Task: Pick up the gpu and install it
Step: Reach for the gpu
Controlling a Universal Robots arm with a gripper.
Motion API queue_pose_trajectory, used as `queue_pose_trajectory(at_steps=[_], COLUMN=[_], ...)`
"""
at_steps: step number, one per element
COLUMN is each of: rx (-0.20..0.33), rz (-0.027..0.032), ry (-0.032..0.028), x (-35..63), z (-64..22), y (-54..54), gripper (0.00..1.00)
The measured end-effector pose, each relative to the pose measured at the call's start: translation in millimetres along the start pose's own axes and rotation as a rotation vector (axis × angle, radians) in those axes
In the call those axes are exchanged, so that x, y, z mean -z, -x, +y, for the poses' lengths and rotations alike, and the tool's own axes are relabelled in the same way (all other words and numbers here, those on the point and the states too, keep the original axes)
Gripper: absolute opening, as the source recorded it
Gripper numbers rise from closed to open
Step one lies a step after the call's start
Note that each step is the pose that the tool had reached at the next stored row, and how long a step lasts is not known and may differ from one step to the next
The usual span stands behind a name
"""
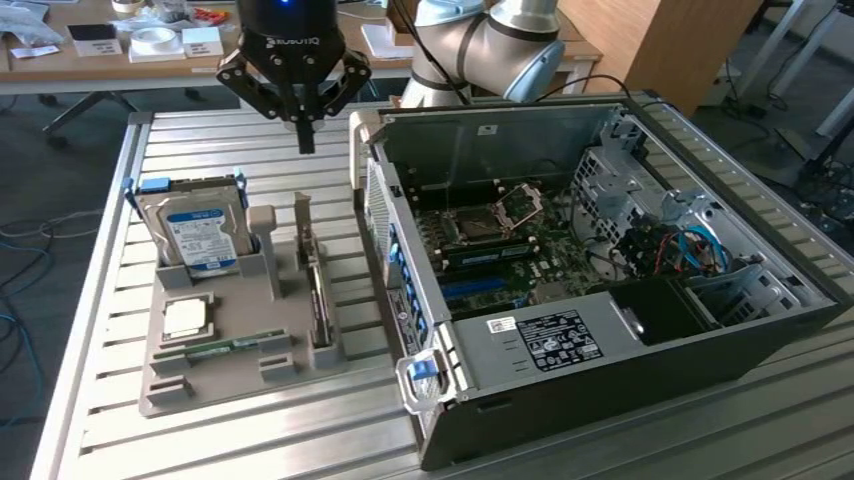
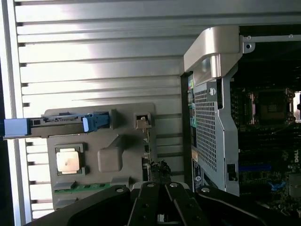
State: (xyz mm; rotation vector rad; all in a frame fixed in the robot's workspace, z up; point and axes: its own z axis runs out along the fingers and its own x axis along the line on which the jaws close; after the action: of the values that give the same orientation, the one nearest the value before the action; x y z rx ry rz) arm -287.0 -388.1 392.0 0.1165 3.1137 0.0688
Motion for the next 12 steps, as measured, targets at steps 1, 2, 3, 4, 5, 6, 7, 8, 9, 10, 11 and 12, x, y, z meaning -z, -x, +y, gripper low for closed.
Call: queue_pose_trajectory(at_steps=[1, 2, 3, 4, 5, 6, 7, 8, 9, 10, 11, 12], rx=[0.0, 0.0, 0.0, 0.0, 0.0, 0.0, 0.0, 0.0, 0.0, 0.0, 0.0, 0.0], rz=[0.0001, 0.0, 0.0, 0.0, 0.0, 0.0, 0.0, 0.0, 0.0, 0.0, 0.0, -0.0001], ry=[-0.0001, 0.0, 0.0, 0.0, 0.0, 0.0, 0.0, 0.0001, 0.0, 0.0, 0.0, 0.0001], x=[0.1, 0.0, 0.0, 0.0, 0.0, 0.0, 0.0, 0.1, 0.2, 0.3, 0.4, 0.4], z=[-0.2, -0.3, -0.3, -0.3, -0.3, -0.3, -0.7, -2.1, -4.1, -6.4, -8.6, -10.9], y=[-0.3, -0.6, -0.6, -0.6, -0.6, -0.6, -0.6, -0.6, -0.5, -0.3, -0.3, -0.3], gripper=[0.11, 0.11, 0.11, 0.11, 0.11, 0.11, 0.11, 0.11, 0.11, 0.11, 0.11, 0.11])
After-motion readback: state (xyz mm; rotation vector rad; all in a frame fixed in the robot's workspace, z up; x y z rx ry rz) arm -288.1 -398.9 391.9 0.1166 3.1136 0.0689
